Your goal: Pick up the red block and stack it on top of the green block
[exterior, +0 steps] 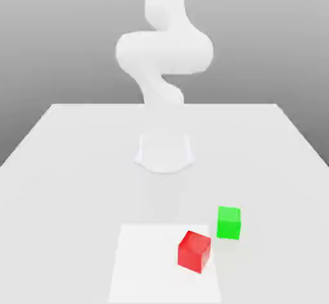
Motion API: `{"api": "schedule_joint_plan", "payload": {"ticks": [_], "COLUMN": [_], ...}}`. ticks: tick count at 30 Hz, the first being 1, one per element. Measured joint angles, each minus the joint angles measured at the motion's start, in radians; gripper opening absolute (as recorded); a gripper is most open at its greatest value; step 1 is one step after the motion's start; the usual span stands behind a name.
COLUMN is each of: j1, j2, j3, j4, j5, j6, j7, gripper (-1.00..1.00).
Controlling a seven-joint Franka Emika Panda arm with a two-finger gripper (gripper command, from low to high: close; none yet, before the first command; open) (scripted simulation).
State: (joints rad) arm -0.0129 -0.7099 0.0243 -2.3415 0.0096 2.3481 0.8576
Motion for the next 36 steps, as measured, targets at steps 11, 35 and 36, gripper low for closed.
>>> {"api": "schedule_joint_plan", "payload": {"ticks": [11, 35, 36], "j1": [-0.044, 0.022, 0.015], "j2": [0.404, 0.965, 0.935], "j3": [0.113, 0.085, 0.096], "j4": [-0.185, -0.326, -0.330], "j5": [0.010, -0.133, -0.117], "j6": [0.216, 0.572, 0.547], "j7": [0.283, 0.651, 0.639], "gripper": [0.00, -1.00, -1.00]}}
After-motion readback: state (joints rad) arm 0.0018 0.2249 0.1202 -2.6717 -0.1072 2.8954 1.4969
